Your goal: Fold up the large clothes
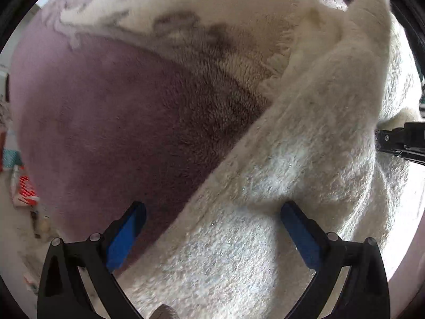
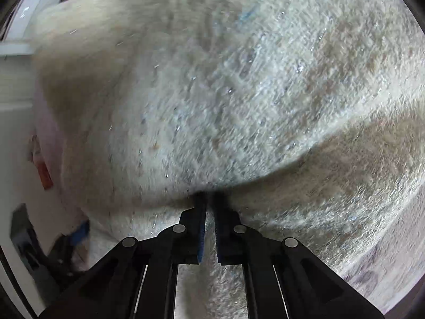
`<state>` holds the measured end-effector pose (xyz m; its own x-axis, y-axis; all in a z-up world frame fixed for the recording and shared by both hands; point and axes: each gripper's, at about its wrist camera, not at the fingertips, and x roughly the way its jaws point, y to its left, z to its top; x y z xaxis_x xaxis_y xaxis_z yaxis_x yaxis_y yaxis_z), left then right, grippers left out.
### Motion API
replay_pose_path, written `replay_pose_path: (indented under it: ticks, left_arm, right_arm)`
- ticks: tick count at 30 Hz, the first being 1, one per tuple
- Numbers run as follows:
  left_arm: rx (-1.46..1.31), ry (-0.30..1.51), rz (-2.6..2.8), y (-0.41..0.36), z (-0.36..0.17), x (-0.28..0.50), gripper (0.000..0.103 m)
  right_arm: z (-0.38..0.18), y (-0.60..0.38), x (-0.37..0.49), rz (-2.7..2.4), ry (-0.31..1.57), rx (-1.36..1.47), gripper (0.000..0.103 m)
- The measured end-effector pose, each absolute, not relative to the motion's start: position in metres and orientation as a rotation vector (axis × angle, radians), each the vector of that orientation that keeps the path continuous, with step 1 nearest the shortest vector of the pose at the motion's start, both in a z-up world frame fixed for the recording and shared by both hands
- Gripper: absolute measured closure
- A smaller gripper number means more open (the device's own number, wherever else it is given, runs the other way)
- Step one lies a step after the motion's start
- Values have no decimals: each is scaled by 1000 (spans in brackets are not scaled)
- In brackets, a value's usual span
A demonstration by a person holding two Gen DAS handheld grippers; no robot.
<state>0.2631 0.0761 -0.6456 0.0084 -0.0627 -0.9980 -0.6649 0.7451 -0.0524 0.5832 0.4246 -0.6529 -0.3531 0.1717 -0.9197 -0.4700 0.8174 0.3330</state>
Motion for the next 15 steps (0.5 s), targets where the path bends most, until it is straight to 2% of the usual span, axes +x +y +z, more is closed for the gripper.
replay_pose_path:
  ticks: [5,8,9,10,12,15]
  left_arm:
    - [-651,1488,486,84,-633,246,0]
    - [-573,1461,468,91,-597,221,0]
    - [-555,1455,459,92,-591,210,0]
    - [-526,1460,444,93,-585,197,0]
    - [-505,1506,398,95,-587,167,0]
    - [-602,1590,294,102,-618,128,0]
  right_arm:
    - [-638,455,591,738,1819,-284,97]
    - [-602,419,584,768,1800,-196,89]
    - [-594,401,576,766,1805,-137,77]
    - [-590,384,569,767,1814,-91,54]
    - [-592,352,540,751,1870,63,32]
    - [-622,297,484,714,1995,239,31]
